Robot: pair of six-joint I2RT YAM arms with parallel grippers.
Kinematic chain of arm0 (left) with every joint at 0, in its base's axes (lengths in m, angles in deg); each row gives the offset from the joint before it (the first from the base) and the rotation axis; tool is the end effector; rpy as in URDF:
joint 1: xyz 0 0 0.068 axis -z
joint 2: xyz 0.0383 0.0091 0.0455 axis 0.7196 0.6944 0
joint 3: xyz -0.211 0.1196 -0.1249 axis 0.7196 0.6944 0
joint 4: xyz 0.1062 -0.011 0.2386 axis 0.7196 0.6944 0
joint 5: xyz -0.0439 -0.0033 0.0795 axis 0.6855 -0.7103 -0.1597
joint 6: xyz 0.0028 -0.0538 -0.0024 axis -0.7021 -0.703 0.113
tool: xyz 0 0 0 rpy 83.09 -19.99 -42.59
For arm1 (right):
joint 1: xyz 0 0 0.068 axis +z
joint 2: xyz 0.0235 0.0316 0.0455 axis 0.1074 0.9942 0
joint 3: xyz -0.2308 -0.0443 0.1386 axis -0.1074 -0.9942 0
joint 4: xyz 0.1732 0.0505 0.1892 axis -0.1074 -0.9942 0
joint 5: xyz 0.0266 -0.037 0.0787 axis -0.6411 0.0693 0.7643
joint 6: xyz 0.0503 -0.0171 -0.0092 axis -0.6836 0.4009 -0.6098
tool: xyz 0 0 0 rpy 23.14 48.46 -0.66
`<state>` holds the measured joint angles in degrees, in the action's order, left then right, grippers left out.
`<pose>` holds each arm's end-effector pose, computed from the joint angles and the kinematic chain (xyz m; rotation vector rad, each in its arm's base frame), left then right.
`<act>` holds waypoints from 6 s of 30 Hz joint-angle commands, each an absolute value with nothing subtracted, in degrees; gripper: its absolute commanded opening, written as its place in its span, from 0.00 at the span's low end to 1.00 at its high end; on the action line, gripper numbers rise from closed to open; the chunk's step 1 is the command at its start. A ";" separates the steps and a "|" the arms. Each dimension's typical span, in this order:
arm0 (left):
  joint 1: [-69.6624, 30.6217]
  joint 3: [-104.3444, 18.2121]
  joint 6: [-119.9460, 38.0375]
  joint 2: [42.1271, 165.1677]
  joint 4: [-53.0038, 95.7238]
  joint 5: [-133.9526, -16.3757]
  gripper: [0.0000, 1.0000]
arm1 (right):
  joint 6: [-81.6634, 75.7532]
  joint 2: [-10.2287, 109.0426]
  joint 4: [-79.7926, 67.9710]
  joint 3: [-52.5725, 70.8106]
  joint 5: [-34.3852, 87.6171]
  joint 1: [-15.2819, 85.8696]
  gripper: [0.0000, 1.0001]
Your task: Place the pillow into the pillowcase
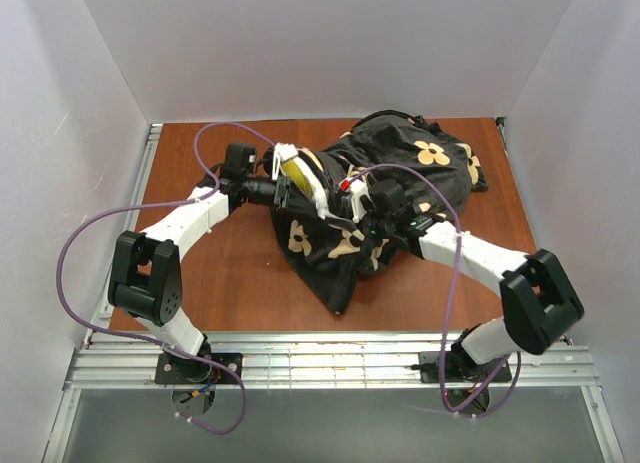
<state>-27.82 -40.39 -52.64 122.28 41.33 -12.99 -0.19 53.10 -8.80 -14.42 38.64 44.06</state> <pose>0.3218 -0.1411 0.2716 0.5823 2.2105 -1.7815 0.2462 0.2068 0.2312 -0.8492 2.1068 0.7773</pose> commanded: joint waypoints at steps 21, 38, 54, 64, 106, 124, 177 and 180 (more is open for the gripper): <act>-24.14 -22.84 -21.37 102.09 59.06 -30.96 0.38 | 25.29 63.05 -37.82 14.61 26.20 43.52 0.82; -27.21 -21.70 -22.17 99.78 48.69 -39.55 0.54 | 7.31 60.09 -28.97 2.04 20.94 43.70 0.42; -42.14 -20.64 -46.24 101.18 38.76 -39.92 0.60 | 14.85 63.50 -29.84 20.21 30.60 44.92 0.99; -50.40 -22.05 -48.19 102.69 37.88 -40.36 0.62 | 16.34 93.01 -34.23 49.73 9.93 49.58 0.99; -47.52 -15.37 -45.01 96.97 36.14 -40.71 0.74 | 0.63 93.13 -36.35 44.41 54.97 44.76 0.01; -36.00 -12.73 -61.98 115.07 13.98 -50.03 0.48 | -14.69 87.33 -22.89 32.02 69.78 39.92 0.01; -41.98 -31.79 -48.88 104.18 39.12 -38.70 0.00 | 5.97 95.15 -23.95 18.83 39.81 44.75 0.01; -41.80 -33.91 -51.34 104.70 35.78 -37.29 0.00 | 6.58 95.33 -23.95 17.95 39.98 45.36 0.01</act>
<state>-40.83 -28.48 -48.99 108.99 41.33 -43.61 4.00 90.21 -18.13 20.42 47.79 44.67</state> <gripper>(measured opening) 0.009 0.039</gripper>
